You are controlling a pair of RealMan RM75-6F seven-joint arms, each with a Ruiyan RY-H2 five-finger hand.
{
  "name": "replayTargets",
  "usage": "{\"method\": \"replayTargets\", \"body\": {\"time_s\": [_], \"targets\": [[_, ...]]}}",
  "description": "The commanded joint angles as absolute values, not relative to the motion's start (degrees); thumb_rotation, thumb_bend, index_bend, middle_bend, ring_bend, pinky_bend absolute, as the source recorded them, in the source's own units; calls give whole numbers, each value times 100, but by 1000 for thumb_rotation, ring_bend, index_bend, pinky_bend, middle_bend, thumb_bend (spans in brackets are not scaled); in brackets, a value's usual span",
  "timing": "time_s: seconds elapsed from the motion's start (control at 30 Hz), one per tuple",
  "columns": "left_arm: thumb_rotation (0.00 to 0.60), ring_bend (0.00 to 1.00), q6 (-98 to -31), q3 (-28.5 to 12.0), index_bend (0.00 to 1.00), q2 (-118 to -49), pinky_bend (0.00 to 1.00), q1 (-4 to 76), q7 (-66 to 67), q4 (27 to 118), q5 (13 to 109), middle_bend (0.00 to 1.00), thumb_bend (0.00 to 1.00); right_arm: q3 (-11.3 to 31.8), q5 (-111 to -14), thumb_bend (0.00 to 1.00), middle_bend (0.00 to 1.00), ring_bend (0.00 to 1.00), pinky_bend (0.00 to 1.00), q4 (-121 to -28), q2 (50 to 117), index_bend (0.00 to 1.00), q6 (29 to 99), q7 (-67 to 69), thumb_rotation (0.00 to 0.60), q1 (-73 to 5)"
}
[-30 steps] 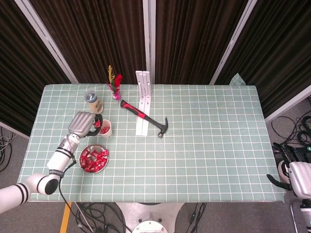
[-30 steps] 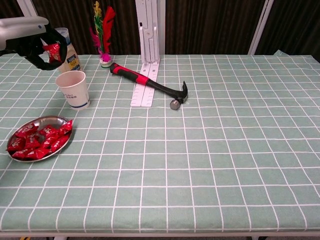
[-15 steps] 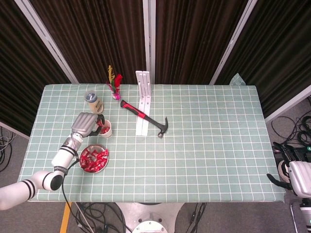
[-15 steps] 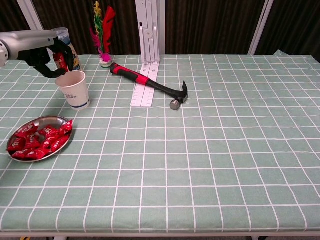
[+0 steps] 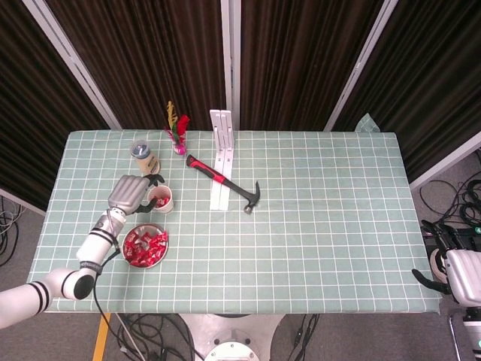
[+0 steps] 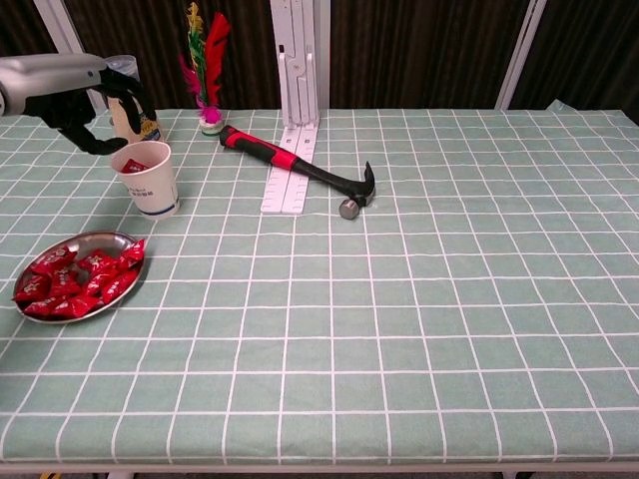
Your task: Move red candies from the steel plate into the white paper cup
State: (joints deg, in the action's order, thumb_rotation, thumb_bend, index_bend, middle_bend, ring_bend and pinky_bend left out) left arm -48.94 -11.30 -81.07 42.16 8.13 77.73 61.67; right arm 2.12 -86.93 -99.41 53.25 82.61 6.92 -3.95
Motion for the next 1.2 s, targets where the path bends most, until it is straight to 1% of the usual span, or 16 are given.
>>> {"method": "replayTargets", "body": {"time_s": [0.03,0.13,0.2,0.27,0.33,0.43,0.53,0.63,0.73,0.87,1.2], "targets": [[600,945,-5670,-1187,331,-7925,1000,3838,504,8057,6482,425,331,211,-8718,96,224,125,445,-9939,5325,120,8264,695,600,-402],[600,944,-6177,-1066,341,-7649,1000,3469,378,8343,6707,436,244,215,-8740,97,224,125,445,-9925,5332,120,8263,711,600,-415],[600,944,-6498,-942,383,-7481,1000,3215,335,8521,6869,479,204,210,-8751,96,224,125,445,-9912,5341,120,8257,722,600,-419],[600,944,-6747,-789,459,-7366,1000,2988,298,8643,7043,576,182,205,-8767,96,224,125,445,-9901,5353,120,8258,738,600,-420],[600,944,-6848,-624,510,-7283,1000,2848,332,8719,7201,711,175,199,-8781,96,225,125,445,-9896,5355,120,8254,740,600,-424],[600,957,-6701,-312,528,-7133,1000,2730,425,8923,7389,885,175,196,-8800,96,226,125,445,-9900,5354,121,8268,742,600,-422],[600,975,-6395,-52,505,-7110,1000,2749,580,9036,7557,954,177,185,-8825,96,228,125,445,-9903,5361,120,8274,739,600,-421],[600,981,-5950,90,465,-7216,1000,2862,680,8919,7549,969,193,176,-8842,97,229,125,446,-9908,5359,120,8272,736,600,-423],[600,985,-5659,146,454,-7371,1000,2956,790,8699,7526,981,225,182,-8829,96,230,125,446,-9916,5339,120,8309,734,600,-404],[600,989,-5509,210,454,-7562,1000,3014,975,8442,7601,990,257,180,-8803,96,231,125,447,-9931,5320,121,8327,724,600,-382],[600,989,-5353,201,459,-7891,1000,3101,1174,7961,7691,993,260,183,-8782,96,232,125,447,-9956,5332,120,8294,679,600,-396]]}}
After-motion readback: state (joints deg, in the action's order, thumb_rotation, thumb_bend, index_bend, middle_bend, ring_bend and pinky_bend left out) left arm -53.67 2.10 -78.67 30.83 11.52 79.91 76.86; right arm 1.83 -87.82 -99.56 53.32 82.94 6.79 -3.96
